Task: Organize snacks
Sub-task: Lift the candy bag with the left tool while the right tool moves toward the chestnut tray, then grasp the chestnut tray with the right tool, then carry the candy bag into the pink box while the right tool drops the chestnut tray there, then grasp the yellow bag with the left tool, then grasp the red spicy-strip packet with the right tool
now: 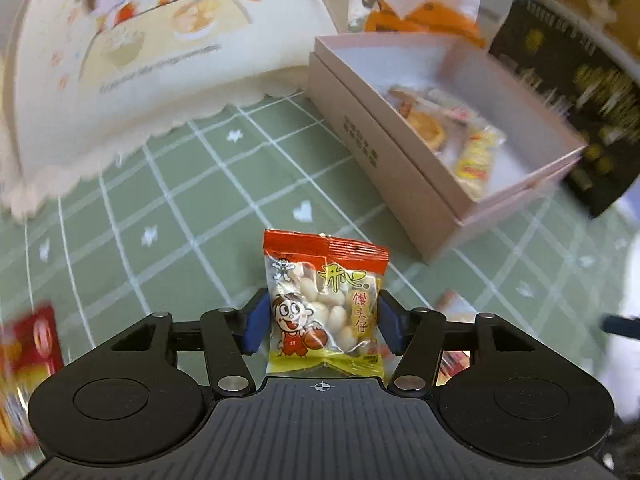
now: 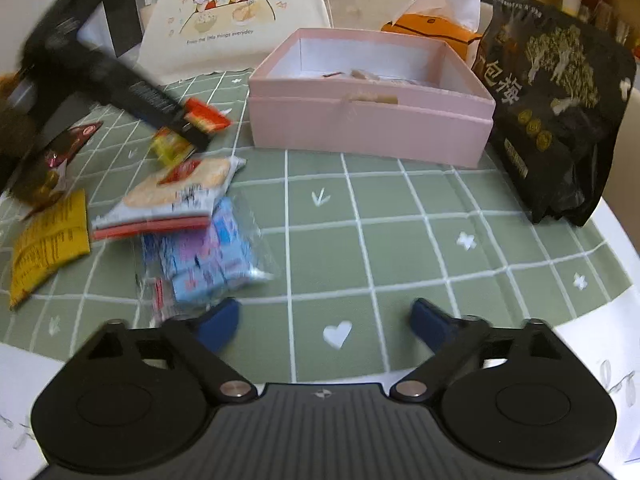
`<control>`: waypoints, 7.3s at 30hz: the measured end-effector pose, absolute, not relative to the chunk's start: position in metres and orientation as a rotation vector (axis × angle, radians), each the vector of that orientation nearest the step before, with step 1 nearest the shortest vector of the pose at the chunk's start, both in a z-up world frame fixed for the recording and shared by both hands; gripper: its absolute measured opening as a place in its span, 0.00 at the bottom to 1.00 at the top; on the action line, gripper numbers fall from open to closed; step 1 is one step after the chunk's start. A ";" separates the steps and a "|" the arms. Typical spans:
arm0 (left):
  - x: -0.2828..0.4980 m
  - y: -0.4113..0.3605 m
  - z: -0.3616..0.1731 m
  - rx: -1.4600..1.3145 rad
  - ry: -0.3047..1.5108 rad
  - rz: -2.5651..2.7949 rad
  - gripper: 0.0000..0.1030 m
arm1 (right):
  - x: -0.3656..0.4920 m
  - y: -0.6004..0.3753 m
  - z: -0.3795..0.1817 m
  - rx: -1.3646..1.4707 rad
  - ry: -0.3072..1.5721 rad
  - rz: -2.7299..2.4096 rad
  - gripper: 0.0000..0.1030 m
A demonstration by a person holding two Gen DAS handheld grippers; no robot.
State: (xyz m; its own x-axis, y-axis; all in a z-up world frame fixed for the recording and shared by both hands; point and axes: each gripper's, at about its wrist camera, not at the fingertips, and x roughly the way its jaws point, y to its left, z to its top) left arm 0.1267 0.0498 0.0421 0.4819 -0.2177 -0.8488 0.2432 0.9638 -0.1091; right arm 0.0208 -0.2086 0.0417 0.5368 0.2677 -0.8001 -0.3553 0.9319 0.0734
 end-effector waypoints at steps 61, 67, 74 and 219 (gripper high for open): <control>0.119 -0.028 0.204 -0.275 0.718 -0.360 0.58 | -0.003 -0.283 0.165 -0.071 0.569 0.315 0.51; 0.198 -0.063 0.112 -0.238 0.914 -0.340 0.58 | 0.000 -0.285 0.150 0.015 0.613 0.285 0.51; 0.185 -0.048 0.087 -0.344 0.869 -0.329 0.57 | 0.017 -0.294 0.132 0.039 0.704 0.246 0.51; -0.057 0.190 0.057 -0.559 1.003 -0.015 0.57 | -0.002 -0.026 0.063 -0.293 1.038 1.007 0.47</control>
State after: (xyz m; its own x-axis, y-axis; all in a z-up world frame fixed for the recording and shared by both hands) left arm -0.0573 0.1900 0.0573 0.5495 -0.2624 -0.7932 -0.2391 0.8603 -0.4502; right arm -0.0025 -0.0259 0.0634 0.1308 0.5530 -0.8228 -0.8060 0.5426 0.2366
